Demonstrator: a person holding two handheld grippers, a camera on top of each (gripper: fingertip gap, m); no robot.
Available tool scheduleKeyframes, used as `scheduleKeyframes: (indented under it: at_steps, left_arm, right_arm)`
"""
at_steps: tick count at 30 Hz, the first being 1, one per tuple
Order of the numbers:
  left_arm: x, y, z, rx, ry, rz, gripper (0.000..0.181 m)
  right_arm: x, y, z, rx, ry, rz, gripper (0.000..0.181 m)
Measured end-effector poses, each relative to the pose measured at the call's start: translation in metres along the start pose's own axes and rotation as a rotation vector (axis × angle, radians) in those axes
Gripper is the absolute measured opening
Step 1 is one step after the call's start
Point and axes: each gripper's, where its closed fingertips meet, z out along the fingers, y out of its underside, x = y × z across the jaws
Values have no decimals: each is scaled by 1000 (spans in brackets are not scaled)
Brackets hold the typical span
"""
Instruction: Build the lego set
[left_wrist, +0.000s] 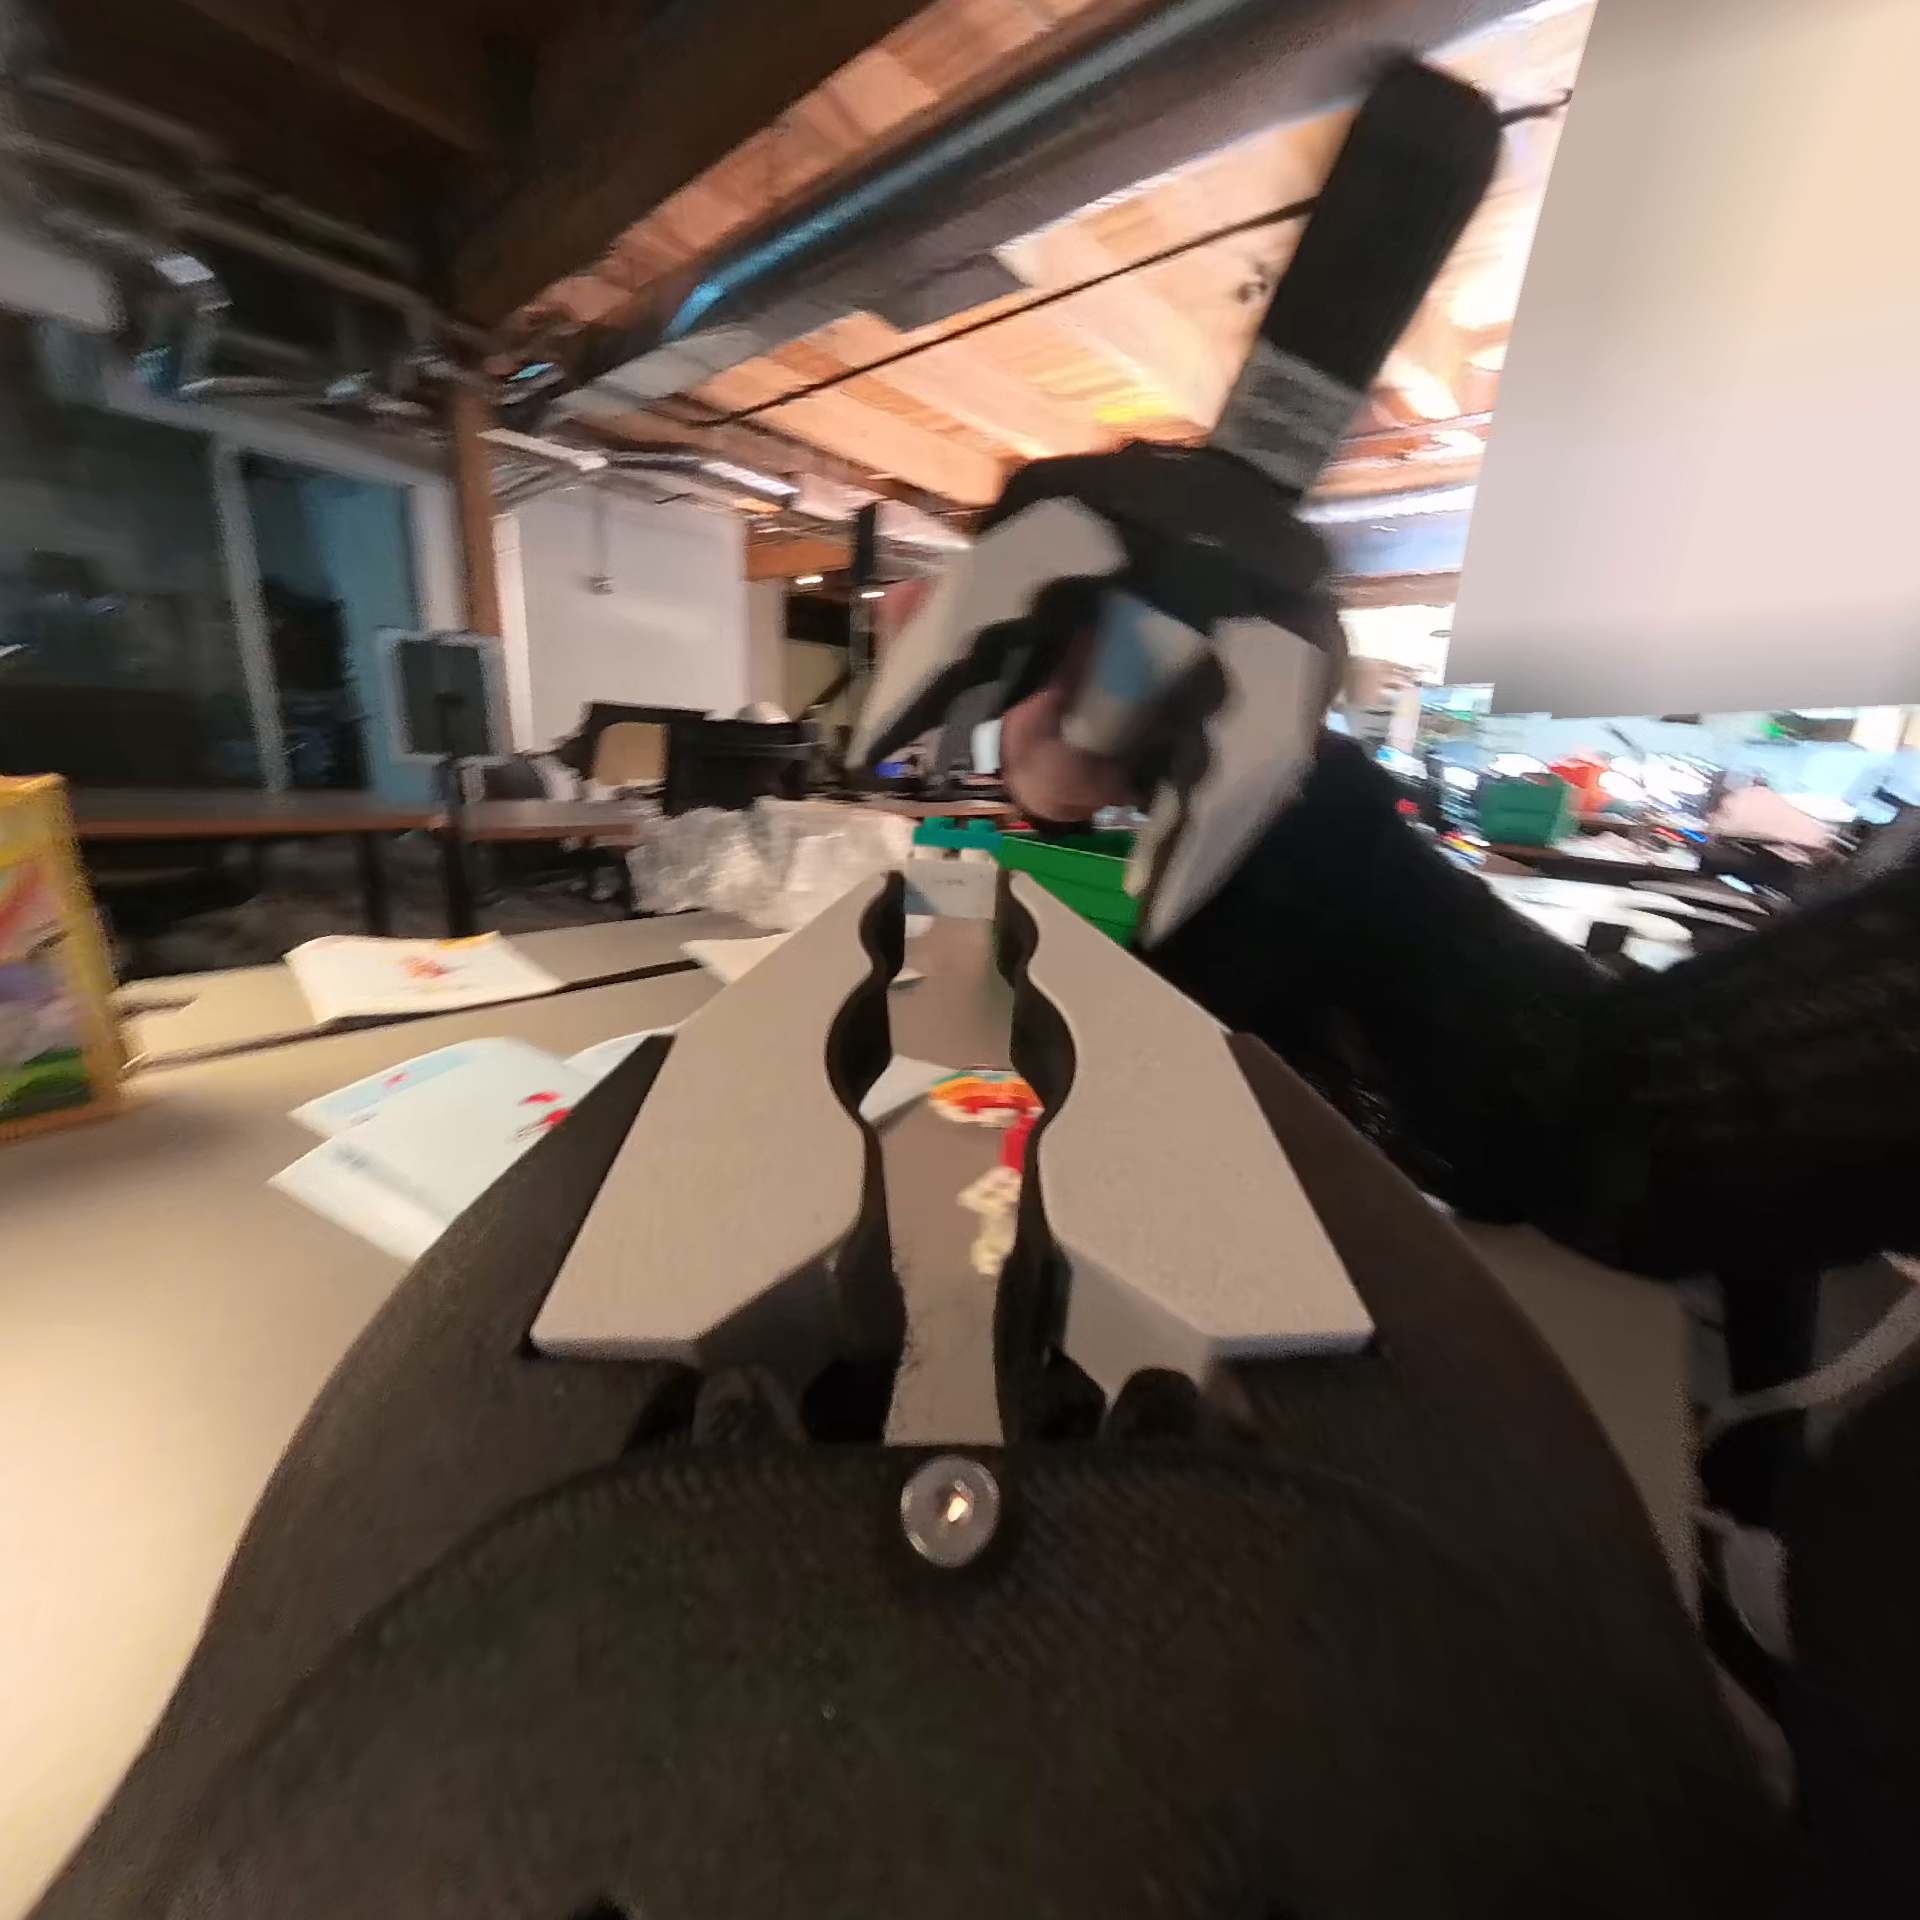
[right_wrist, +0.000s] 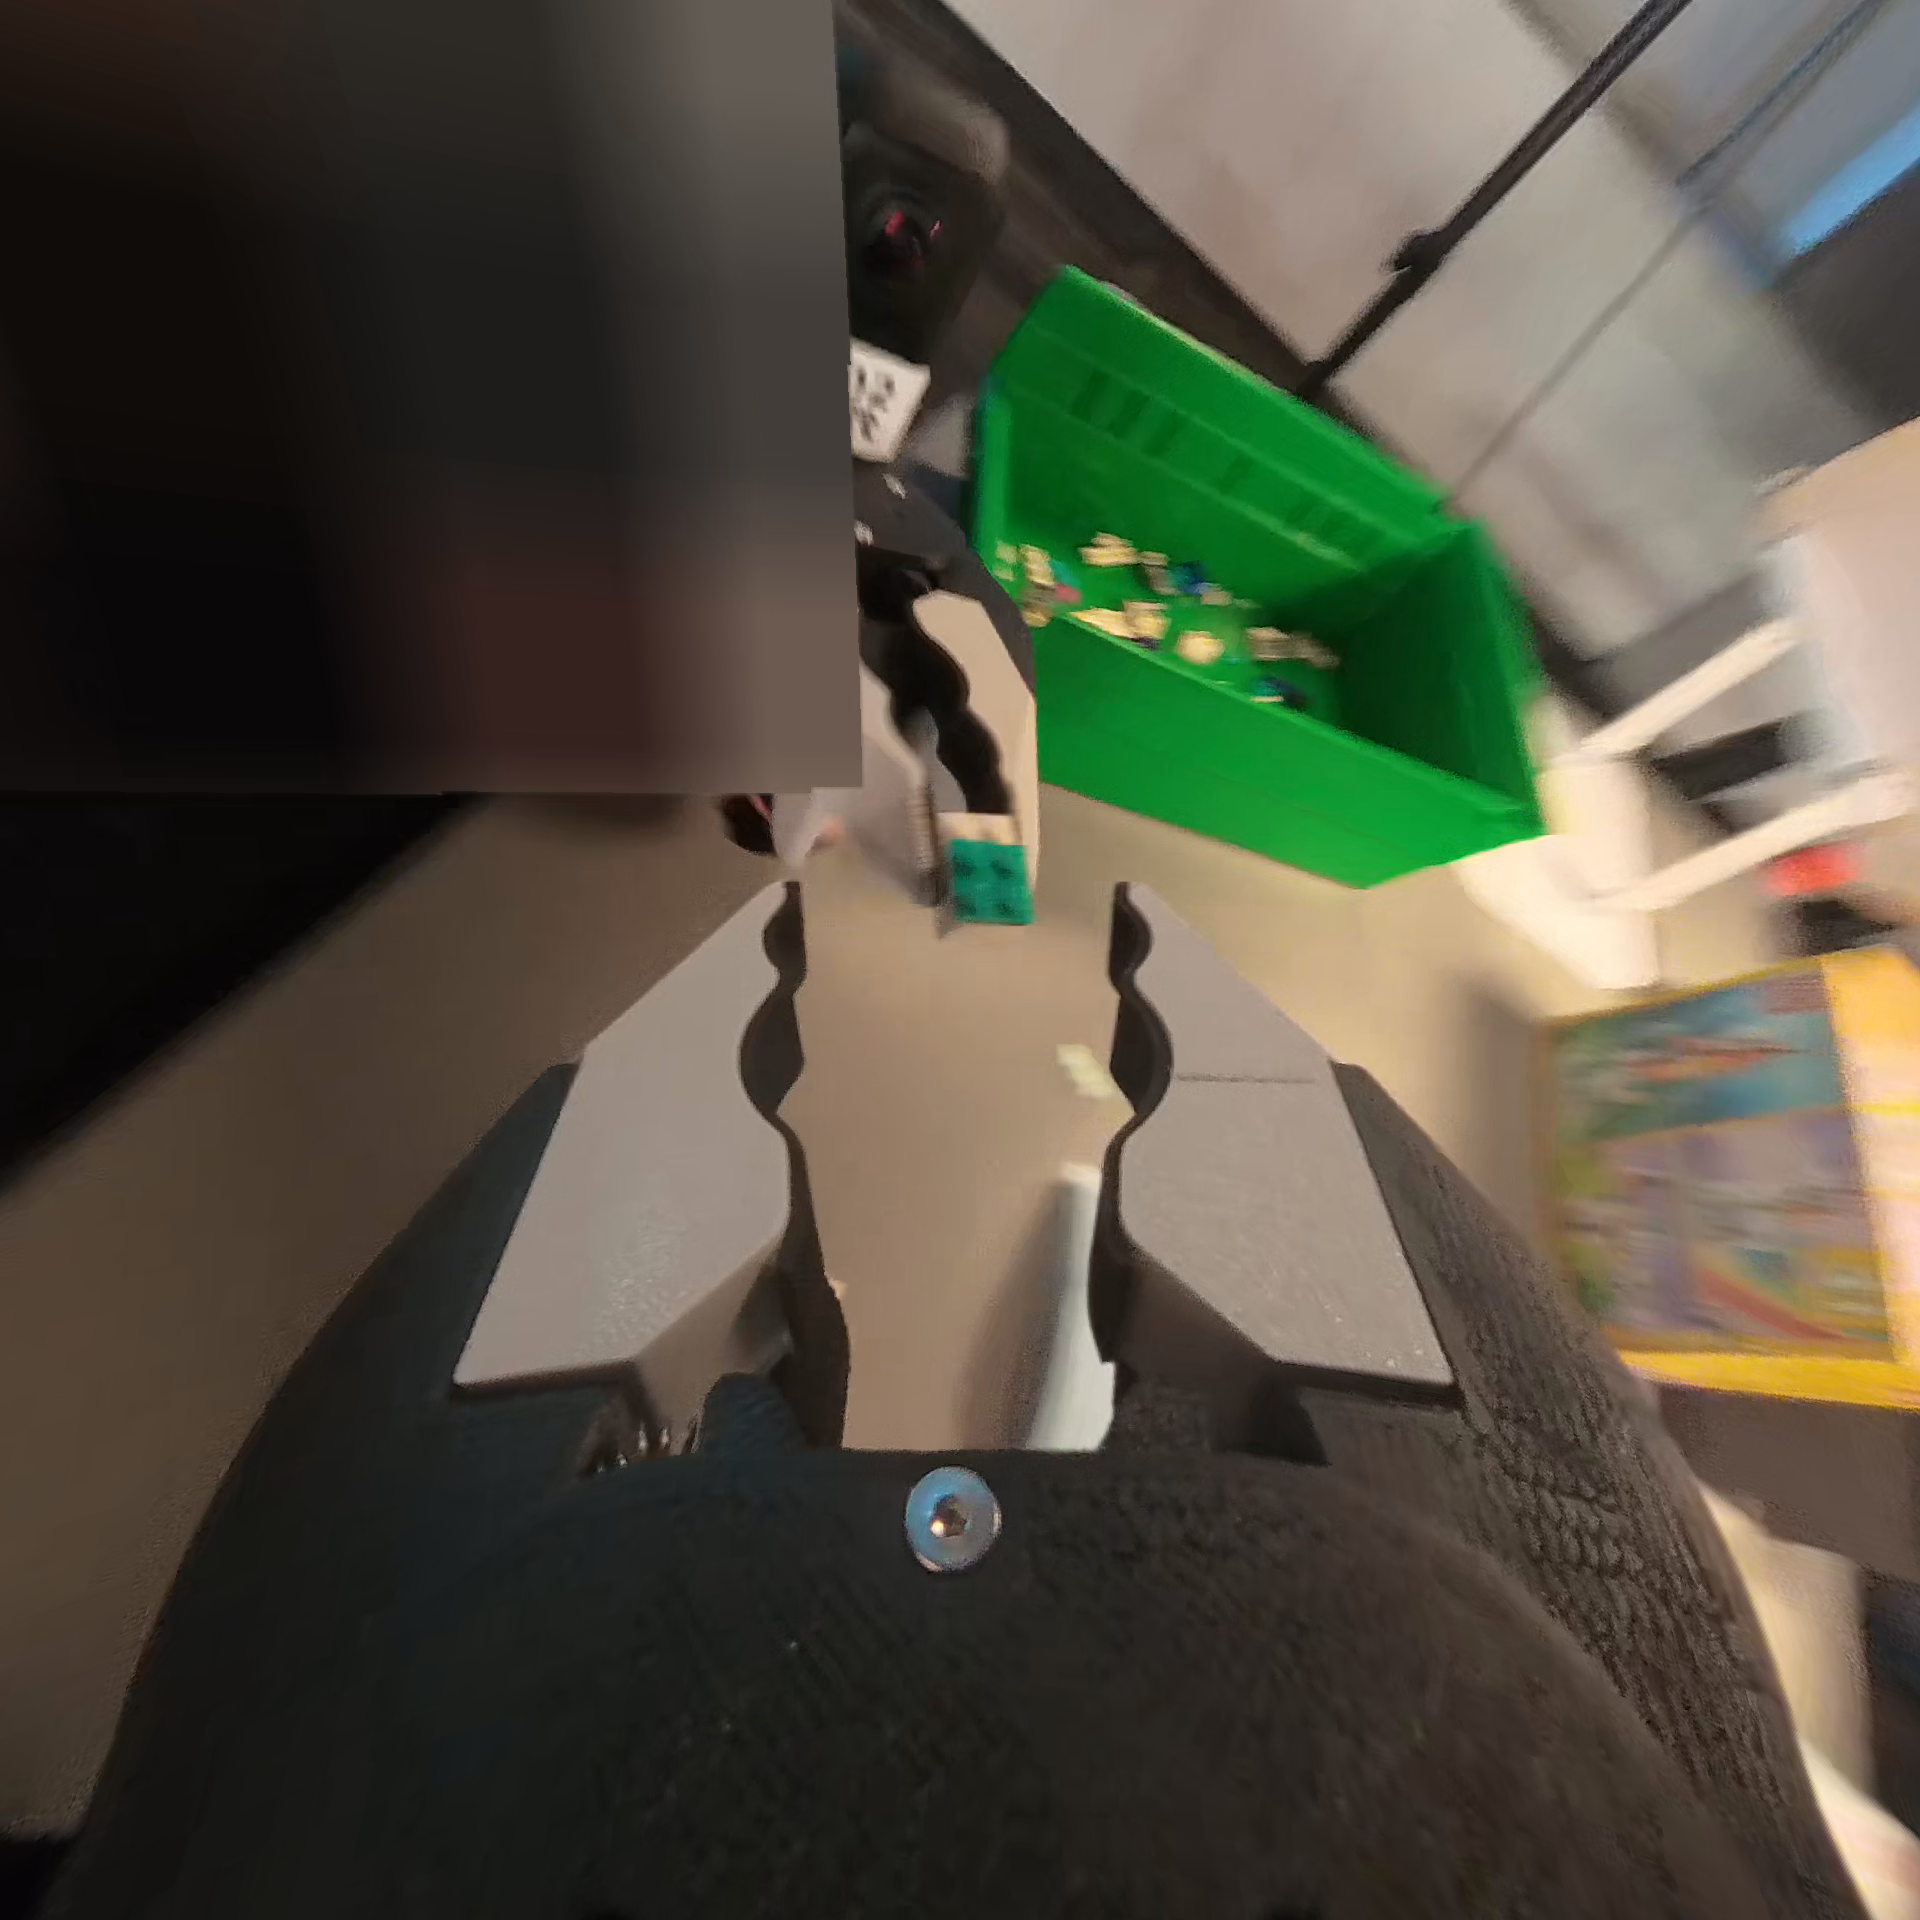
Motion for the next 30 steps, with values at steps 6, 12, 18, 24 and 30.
scheduleKeyframes:
  at_steps: [6,12,18,24,30]
  left_arm:
    - [-25,-18,-2,12,-119,4,16]
    - [-27,-28,1,28,-126,-22,16]
    - [-25,-31,0,28,-119,-26,15]
    - [-19,-31,0,8,-79,-79,15]
    - [-18,-29,-1,-59,-33,-95,16]
  right_arm:
    - [38,-7,9,-128,428,-489,74]
    - [50,-6,21,-292,630,-775,64]
    - [52,-5,25,-323,677,-832,43]
    - [52,-13,19,-286,735,-866,18]
    - [50,-12,21,-268,705,-822,16]
